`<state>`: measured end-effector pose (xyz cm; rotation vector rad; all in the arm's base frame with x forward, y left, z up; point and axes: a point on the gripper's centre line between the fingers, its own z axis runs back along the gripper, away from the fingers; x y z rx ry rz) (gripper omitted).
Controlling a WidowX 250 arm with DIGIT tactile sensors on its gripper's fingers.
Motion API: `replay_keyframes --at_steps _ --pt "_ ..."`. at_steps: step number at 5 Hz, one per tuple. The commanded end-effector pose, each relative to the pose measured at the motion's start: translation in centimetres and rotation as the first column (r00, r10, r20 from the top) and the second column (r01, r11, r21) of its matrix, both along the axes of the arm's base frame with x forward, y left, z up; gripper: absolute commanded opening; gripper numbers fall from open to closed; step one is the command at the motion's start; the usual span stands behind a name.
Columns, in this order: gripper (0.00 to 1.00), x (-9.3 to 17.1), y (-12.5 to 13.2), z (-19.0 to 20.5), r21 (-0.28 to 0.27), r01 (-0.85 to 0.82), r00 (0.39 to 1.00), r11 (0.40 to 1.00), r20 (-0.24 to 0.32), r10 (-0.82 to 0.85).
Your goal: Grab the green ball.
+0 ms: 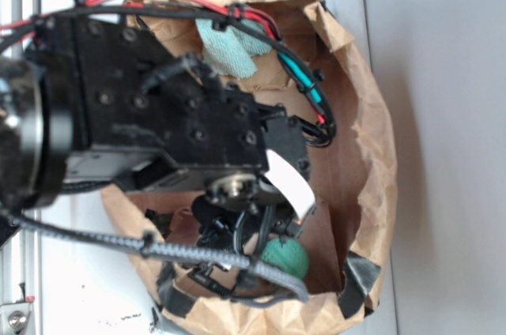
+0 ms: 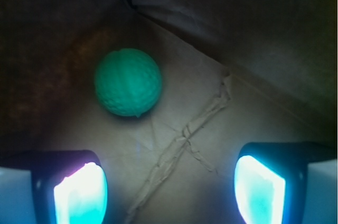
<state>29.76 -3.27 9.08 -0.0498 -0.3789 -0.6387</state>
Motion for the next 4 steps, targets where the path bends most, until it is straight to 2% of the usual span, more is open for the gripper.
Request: replay_keyframes --at_steps 1,2,3,4 --pt "1.00 -0.3 -3.3 -0.4 -0.032 0.163 0.984 0.986 0.075 -0.161" --pt "1.00 0.5 -3.8 -0.3 -0.128 0.207 0.977 0.970 0.081 -0.198" --pt "1.00 1.6 -4.2 -0.3 -0.204 0.231 0.973 0.951 0.043 -0.227" --pt "1.00 2.0 -4.7 -0.6 -0.233 0.250 0.968 0.940 0.027 -0.250"
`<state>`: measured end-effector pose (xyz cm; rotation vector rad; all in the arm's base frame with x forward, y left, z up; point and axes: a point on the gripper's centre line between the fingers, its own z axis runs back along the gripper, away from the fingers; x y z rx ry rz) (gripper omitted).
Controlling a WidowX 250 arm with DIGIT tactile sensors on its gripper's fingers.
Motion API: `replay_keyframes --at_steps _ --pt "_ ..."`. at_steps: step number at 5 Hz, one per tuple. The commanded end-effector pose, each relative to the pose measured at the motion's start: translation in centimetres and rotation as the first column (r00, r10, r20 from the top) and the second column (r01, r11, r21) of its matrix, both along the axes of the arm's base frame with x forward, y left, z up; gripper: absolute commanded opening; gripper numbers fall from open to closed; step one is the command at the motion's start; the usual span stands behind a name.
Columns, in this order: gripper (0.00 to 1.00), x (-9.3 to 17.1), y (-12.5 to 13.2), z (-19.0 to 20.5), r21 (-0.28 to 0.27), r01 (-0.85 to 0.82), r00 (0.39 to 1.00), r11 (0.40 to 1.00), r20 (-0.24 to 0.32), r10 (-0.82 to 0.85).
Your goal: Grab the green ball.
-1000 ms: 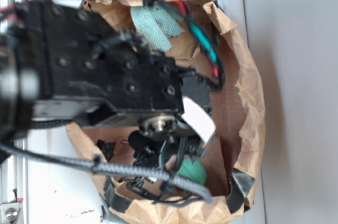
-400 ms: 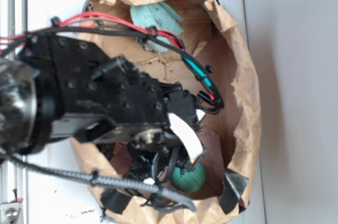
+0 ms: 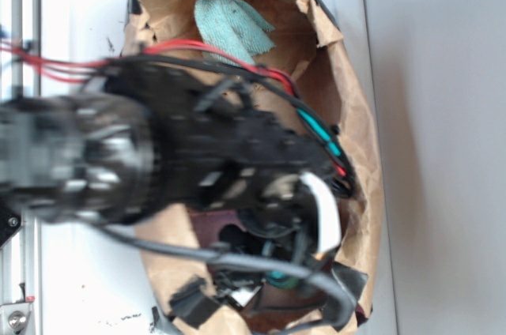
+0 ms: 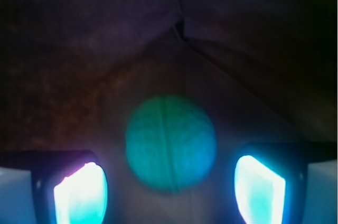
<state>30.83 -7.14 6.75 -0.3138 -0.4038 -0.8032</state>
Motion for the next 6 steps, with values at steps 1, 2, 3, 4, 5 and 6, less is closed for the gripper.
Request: replay_keyframes --at_steps 1,2,3,4,5,6 --pt "1.00 0.9 -1.6 0.3 -0.012 0.063 0.997 0.998 0.034 -0.063" --pt "1.00 0.4 -2.1 -1.6 0.031 0.072 0.997 0.997 0.022 -0.073" --pt "0.00 0.6 -1.7 -2.6 0.035 0.047 0.999 0.998 0.009 -0.047" --pt "0.00 1.0 -1.1 -2.4 0.019 0.029 0.999 0.999 0.015 -0.029" --pt "0.00 1.1 -0.3 -1.6 -0.009 0.020 1.000 1.000 0.012 -0.020" --pt "0.00 1.1 0.9 0.1 -0.052 0.002 1.000 0.999 0.018 -0.001"
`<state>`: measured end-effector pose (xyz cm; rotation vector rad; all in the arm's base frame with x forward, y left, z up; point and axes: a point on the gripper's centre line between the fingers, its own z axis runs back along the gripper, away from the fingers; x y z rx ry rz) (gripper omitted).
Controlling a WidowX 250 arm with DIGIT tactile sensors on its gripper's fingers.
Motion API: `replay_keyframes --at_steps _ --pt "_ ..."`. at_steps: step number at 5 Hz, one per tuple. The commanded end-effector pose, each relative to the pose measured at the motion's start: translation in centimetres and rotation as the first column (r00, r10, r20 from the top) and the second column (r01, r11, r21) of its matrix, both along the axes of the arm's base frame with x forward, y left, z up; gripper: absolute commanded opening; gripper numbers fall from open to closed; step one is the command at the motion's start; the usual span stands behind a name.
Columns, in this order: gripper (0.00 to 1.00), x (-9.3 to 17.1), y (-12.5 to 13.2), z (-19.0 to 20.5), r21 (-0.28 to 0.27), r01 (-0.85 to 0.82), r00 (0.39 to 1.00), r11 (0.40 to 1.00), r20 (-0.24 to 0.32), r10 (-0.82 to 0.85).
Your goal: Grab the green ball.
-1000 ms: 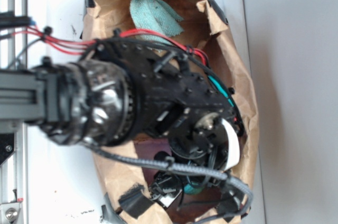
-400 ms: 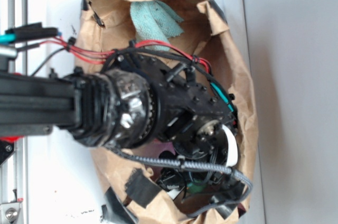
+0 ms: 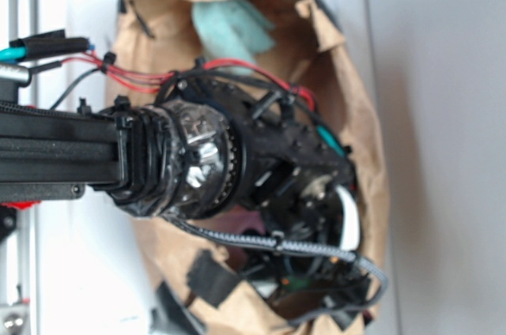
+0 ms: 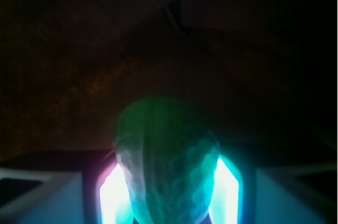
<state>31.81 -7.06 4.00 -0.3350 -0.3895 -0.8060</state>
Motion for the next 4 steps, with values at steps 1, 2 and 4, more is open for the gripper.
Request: replay_keyframes --at_steps 1,2,4 --pt "0.00 0.0 2.2 5.0 -0.025 -0.075 0.995 0.997 0.067 0.077" --pt "0.00 -0.3 3.9 7.3 0.046 -0.183 0.979 0.982 0.101 0.178" --pt "0.00 -1.8 5.6 9.8 0.166 -0.335 0.942 0.927 0.055 0.330"
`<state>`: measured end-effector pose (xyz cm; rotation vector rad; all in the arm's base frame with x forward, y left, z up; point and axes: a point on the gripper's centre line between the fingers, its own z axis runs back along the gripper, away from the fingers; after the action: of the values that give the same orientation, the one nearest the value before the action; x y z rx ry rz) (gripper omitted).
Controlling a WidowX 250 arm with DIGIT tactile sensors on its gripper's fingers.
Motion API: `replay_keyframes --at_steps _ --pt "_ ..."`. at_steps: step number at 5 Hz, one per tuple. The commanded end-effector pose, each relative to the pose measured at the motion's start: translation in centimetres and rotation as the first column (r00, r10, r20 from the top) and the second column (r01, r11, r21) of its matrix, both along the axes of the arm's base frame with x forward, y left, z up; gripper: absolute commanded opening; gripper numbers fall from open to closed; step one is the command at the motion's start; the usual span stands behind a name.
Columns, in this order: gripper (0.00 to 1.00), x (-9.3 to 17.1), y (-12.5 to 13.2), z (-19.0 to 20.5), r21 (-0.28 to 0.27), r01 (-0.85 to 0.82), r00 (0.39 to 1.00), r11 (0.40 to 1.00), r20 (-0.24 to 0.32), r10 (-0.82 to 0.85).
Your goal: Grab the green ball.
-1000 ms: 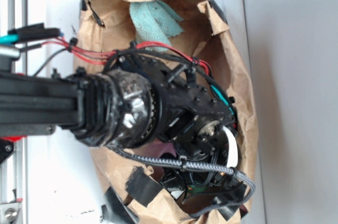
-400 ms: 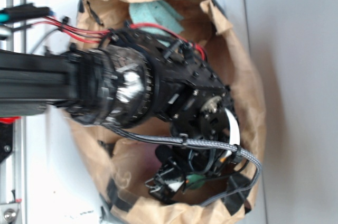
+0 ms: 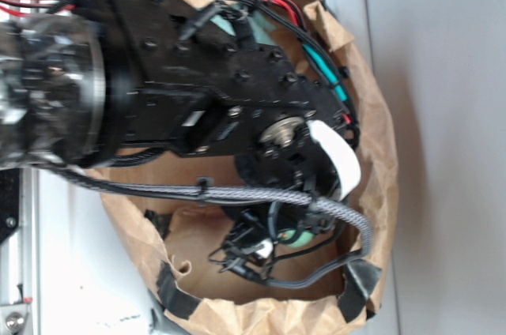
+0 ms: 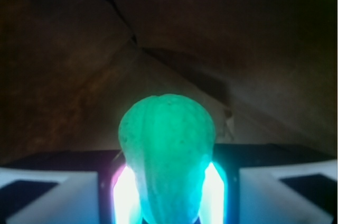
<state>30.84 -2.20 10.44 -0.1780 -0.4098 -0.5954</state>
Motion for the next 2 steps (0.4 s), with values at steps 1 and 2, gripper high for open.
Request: replay_keyframes --at_steps 1,2 --pt "0.00 -1.2 2.1 4.5 0.210 -0.188 0.970 0.959 -0.116 0.216" --pt "0.00 -1.4 3.9 5.0 0.291 -0.323 0.933 0.900 -0.064 0.355"
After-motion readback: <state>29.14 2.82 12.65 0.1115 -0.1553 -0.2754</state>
